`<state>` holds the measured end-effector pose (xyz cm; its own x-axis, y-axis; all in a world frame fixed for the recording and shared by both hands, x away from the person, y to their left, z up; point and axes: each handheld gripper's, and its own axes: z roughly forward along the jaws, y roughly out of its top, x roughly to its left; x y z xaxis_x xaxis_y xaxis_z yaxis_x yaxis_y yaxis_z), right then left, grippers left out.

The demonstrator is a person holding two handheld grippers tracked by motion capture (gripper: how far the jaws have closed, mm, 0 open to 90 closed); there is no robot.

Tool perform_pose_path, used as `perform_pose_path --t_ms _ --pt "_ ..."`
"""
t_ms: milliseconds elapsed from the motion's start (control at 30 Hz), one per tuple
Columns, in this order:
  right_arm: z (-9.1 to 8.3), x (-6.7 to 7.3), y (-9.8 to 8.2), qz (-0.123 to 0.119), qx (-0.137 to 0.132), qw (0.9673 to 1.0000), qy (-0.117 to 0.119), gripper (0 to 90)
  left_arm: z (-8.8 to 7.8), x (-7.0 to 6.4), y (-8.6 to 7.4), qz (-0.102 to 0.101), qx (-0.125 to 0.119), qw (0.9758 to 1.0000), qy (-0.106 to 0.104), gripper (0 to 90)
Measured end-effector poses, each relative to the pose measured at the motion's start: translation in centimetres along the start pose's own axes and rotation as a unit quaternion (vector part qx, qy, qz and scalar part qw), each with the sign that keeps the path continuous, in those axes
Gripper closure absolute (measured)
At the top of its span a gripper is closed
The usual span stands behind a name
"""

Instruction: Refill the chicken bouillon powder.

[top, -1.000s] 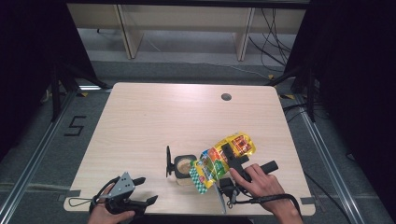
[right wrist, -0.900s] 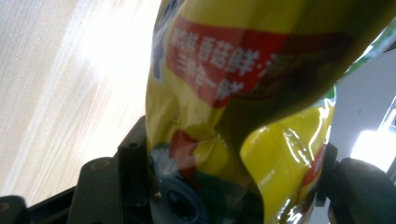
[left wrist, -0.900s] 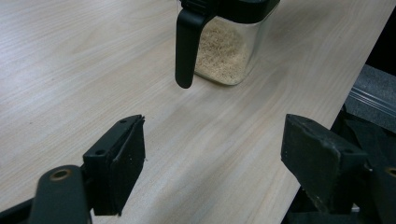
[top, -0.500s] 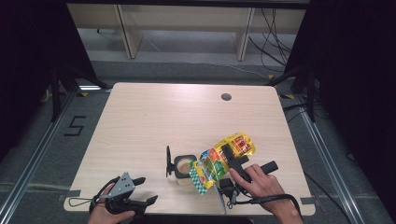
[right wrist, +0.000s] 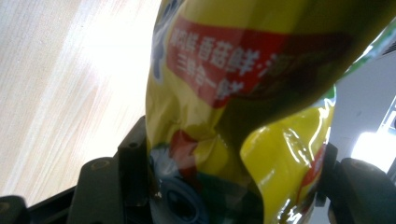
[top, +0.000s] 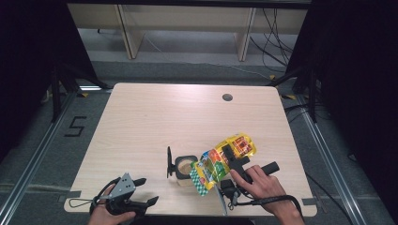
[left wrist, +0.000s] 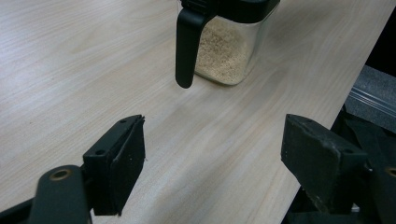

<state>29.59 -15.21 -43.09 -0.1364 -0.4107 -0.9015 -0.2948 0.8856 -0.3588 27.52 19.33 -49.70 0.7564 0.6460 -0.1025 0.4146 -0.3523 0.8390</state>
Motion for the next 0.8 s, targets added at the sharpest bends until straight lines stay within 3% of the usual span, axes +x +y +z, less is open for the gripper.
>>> perform_pose_path --t_ms 567,633,800 --pt "-0.05 0.0 -0.08 0.003 0.002 1.0 0.0 37.4 -0.02 0.0 0.01 0.0 -0.001 1.0 0.001 21.6" --pt "0.07 -0.03 0.05 -0.014 -0.001 0.9999 -0.002 37.4 -0.02 -0.01 0.01 0.0 -0.001 1.0 0.0 21.6" --pt "0.1 0.04 0.11 -0.015 0.001 0.9999 0.0 37.4 -0.03 0.12 0.05 0.011 0.0 0.9999 0.0 21.6"
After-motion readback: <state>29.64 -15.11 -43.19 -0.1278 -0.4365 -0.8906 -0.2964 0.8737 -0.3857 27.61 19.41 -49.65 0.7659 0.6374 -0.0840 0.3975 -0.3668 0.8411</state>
